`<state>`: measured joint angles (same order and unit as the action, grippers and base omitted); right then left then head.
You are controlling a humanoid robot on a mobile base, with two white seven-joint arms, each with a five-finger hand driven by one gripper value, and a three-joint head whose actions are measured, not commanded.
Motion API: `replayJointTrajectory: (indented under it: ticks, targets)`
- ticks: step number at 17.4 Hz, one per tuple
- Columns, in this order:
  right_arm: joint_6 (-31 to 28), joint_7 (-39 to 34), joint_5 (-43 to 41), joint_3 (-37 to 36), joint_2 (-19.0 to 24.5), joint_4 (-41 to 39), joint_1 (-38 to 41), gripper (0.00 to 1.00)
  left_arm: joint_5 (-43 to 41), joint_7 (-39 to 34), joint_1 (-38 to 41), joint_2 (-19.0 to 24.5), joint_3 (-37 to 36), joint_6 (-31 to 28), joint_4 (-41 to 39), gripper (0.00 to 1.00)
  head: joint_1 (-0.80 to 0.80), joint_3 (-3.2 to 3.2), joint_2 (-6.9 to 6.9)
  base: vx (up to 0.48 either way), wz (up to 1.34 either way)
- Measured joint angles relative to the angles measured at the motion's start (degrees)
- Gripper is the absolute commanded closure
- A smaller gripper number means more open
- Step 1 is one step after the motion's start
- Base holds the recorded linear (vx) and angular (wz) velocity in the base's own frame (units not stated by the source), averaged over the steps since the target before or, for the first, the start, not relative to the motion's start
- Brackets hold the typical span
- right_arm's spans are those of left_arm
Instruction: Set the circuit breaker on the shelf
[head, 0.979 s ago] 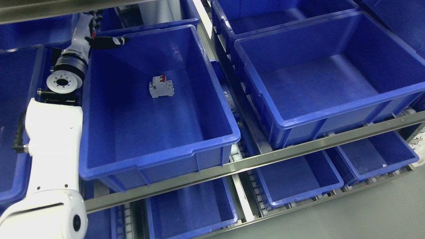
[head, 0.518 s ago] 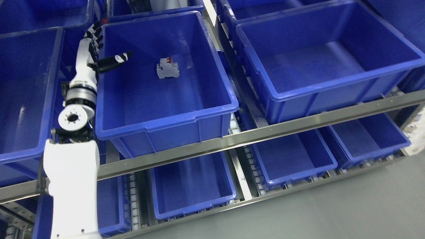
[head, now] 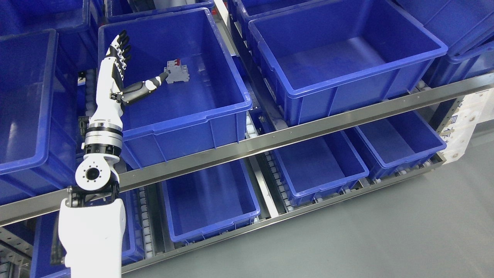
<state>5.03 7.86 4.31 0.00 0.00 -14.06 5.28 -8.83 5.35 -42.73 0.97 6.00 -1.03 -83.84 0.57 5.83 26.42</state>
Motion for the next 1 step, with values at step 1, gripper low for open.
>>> replayJointTrajectory:
  ticks: [1]
  targets:
    - [0.00, 0.00, 0.00, 0.00, 0.00, 0.00, 0.00, 0.00, 0.11, 0.00, 0.57, -0.10, -0.04, 0.12, -1.01, 0.00, 0.00, 0.00, 0.00, 0.017, 0.00]
